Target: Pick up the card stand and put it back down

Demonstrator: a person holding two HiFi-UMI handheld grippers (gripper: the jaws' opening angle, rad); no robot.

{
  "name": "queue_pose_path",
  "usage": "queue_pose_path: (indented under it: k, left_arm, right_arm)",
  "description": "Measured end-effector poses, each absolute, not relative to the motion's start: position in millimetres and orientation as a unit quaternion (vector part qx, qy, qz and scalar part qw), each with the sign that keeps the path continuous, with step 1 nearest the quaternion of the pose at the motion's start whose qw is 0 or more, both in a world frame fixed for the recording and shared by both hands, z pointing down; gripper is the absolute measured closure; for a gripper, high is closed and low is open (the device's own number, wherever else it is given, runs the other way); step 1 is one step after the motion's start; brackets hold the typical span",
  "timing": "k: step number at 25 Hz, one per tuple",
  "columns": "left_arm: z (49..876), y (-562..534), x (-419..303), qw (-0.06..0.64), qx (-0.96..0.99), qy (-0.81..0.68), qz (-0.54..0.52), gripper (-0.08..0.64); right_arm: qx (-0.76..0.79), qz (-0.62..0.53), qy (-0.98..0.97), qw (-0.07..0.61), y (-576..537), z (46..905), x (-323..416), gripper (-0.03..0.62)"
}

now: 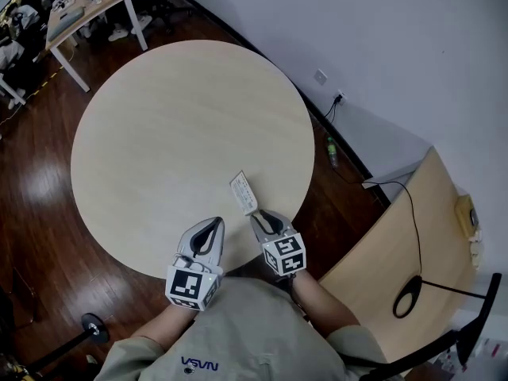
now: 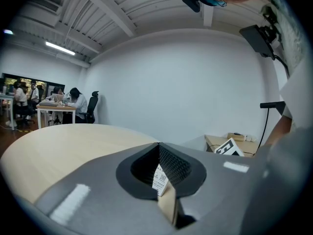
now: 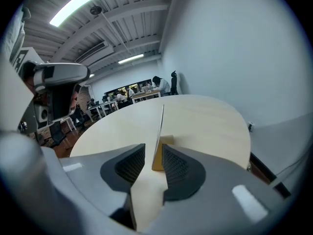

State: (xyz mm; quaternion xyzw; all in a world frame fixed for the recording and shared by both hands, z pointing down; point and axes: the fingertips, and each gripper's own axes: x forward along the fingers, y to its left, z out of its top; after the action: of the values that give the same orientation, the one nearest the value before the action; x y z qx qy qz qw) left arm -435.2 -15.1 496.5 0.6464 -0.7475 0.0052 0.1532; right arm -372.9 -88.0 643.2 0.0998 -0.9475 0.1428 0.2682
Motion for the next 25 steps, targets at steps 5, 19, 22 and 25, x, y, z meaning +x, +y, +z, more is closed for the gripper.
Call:
queue_pose_path:
  k: [5,19,22,25]
  left_arm:
    - [490.1,-35.6,-407.1,0.162,0.693,-0.703,-0.002,0.557]
    - [431.2,-90.1,-241.2,0.119,0.848,-0.515,-0.028,0.557]
    - [415.1,-87.0,-185.0,0.108,0.873,-0.475,-0.028,0.557]
    - [413.3,-76.3,-126.3,0.103,0.891,-0.443,-0.007,0.557]
  right_arm:
    - [0.224,0.164,-0.932,0.234,-99.7,599.1,-289.2,0.526]
    - [0.602,0.099,-0.791,0.044,-86.9,405.4,-27.3,0.592]
    - [0.620,0.083,-0.779,0.042,-57.0,386.1,8.6,0.592]
    - [0.627,0.083,-0.773,0.054,-24.9,385.4,42.3,0.592]
